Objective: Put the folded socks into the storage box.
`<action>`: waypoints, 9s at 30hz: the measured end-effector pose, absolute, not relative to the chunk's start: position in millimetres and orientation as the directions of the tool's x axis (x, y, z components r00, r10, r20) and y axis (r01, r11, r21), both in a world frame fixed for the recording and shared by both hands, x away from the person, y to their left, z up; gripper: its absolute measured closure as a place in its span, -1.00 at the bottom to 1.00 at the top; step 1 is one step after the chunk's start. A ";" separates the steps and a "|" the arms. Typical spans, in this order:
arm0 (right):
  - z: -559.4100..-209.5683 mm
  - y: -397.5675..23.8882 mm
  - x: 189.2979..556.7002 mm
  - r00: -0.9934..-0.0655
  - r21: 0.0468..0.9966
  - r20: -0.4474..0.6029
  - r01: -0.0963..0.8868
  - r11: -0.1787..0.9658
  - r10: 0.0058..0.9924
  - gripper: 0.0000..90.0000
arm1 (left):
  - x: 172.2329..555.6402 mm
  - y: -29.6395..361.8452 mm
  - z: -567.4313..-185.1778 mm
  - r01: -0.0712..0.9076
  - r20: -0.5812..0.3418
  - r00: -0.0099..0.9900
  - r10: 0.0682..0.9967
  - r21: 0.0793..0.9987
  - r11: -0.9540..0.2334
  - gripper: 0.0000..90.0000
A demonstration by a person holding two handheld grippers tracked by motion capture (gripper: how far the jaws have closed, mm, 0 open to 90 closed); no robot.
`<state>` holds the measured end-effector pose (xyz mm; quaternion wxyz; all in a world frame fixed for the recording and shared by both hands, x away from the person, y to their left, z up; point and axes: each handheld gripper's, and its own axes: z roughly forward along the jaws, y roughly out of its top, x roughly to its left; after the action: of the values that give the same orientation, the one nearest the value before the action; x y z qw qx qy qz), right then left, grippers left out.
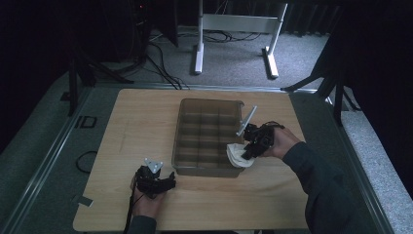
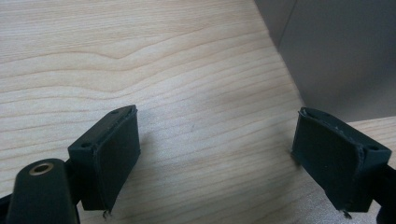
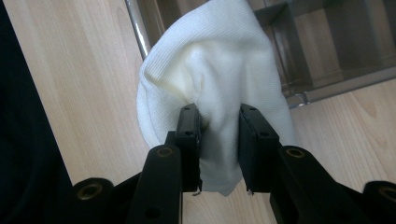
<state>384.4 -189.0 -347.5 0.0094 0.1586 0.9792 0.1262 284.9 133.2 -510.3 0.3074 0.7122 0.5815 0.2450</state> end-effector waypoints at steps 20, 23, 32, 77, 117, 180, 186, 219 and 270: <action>-362.1 -164.1 385.3 -0.957 0.214 0.023 0.287 0.934 0.289 0.59 | 284.9 133.2 -510.3 0.678 -0.008 0.205 0.979 0.723 -0.136 -0.66; -364.7 -163.6 386.6 -0.954 0.209 0.025 0.296 0.932 0.298 0.59 | 284.9 133.2 -510.2 0.678 -0.008 0.205 0.979 0.722 -0.136 -0.66; -374.2 -162.6 391.5 -0.946 0.192 0.035 0.323 0.927 0.322 0.59 | 284.9 133.2 -510.3 0.678 -0.008 0.205 0.979 0.723 -0.136 -0.66; -412.1 -141.0 402.9 -0.928 0.071 0.061 0.371 0.926 0.367 0.63 | 284.8 133.1 -510.2 0.678 -0.008 0.208 0.978 0.722 -0.138 -0.66; -414.8 -149.8 410.8 -0.928 0.011 0.056 0.369 0.929 0.368 0.26 | 284.8 132.9 -510.3 0.676 -0.009 0.209 0.978 0.723 -0.138 -0.66; -409.9 -139.6 401.2 -0.949 0.133 -0.056 0.302 0.944 0.311 1.00 | 285.0 132.6 -510.2 0.677 -0.009 0.210 0.978 0.723 -0.139 -0.66; -415.0 -136.6 403.2 -0.950 0.111 -0.053 0.301 0.947 0.308 1.00 | 285.1 132.5 -510.2 0.677 -0.009 0.210 0.978 0.722 -0.139 -0.66; -448.8 -122.3 411.0 -0.944 -0.008 -0.015 0.331 0.944 0.331 1.00 | 285.0 132.3 -510.2 0.678 -0.009 0.210 0.978 0.722 -0.139 -0.66; -396.3 -159.1 387.6 -0.934 0.255 -0.068 0.324 0.911 0.351 0.51 | 285.1 132.4 -510.1 0.677 -0.007 0.211 0.978 0.722 -0.141 -0.66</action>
<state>387.6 -159.1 -396.3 0.0563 0.1728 0.9759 0.1207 285.1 132.4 -510.1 0.3076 0.7147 0.5789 0.2441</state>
